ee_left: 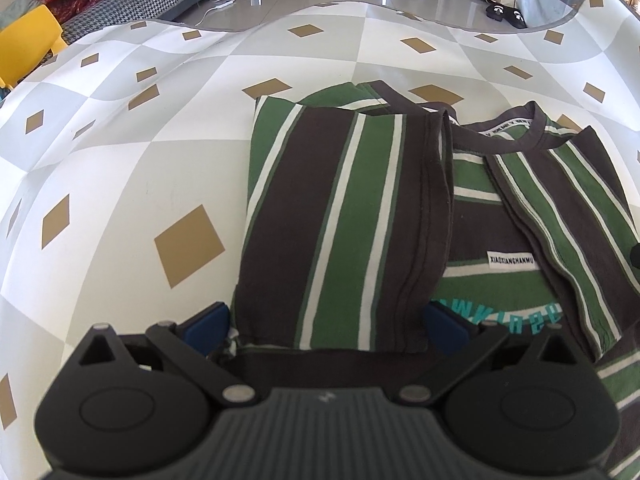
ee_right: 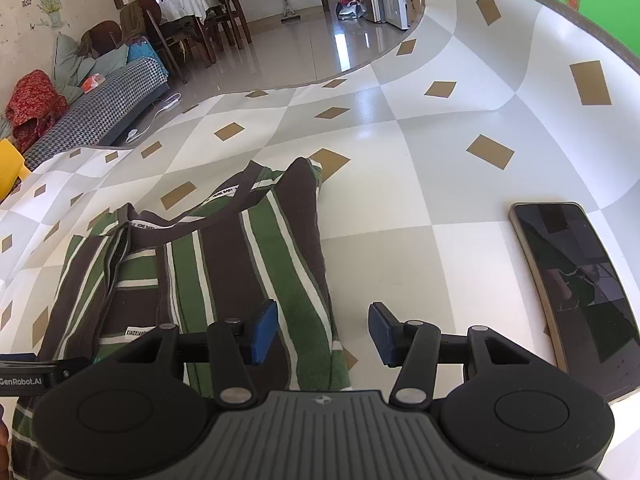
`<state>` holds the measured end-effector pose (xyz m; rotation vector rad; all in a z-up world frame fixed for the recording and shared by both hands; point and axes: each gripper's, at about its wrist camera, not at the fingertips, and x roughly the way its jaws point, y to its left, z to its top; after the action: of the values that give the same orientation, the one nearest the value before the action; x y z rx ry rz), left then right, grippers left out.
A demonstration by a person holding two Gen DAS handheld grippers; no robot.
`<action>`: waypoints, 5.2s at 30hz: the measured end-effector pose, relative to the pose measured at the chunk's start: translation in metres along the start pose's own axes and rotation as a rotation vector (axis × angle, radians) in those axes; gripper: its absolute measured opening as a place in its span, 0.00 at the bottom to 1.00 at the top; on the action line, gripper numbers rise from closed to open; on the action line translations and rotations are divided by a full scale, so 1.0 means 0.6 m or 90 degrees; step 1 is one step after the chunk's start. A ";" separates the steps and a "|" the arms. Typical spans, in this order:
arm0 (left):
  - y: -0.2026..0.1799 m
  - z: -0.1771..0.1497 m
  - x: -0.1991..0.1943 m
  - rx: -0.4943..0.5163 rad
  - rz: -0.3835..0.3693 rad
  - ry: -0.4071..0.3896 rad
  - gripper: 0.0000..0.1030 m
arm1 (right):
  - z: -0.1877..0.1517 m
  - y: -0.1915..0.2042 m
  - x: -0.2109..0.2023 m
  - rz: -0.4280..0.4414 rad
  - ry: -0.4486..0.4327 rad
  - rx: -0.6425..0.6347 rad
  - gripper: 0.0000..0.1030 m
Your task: Fold clothes
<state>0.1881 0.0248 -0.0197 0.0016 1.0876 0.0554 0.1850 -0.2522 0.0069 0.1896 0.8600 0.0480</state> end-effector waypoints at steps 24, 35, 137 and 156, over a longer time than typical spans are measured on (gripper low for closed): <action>0.050 0.008 -0.072 -0.034 -0.044 -0.067 1.00 | 0.001 0.041 0.021 -0.015 -0.020 -0.083 0.12; 0.057 0.003 -0.043 -0.017 0.008 -0.038 1.00 | 0.000 0.032 0.025 -0.005 -0.015 -0.052 0.17; 0.195 -0.072 -0.044 -0.162 0.000 0.079 1.00 | -0.006 0.343 -0.024 0.254 0.016 -0.188 0.35; 0.138 -0.156 -0.091 -0.105 0.008 0.039 1.00 | -0.076 0.245 -0.102 0.167 0.036 -0.169 0.37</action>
<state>0.0761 0.1023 -0.0123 -0.1423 1.1413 0.1580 0.1153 -0.1082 0.0509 0.0514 0.8720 0.4126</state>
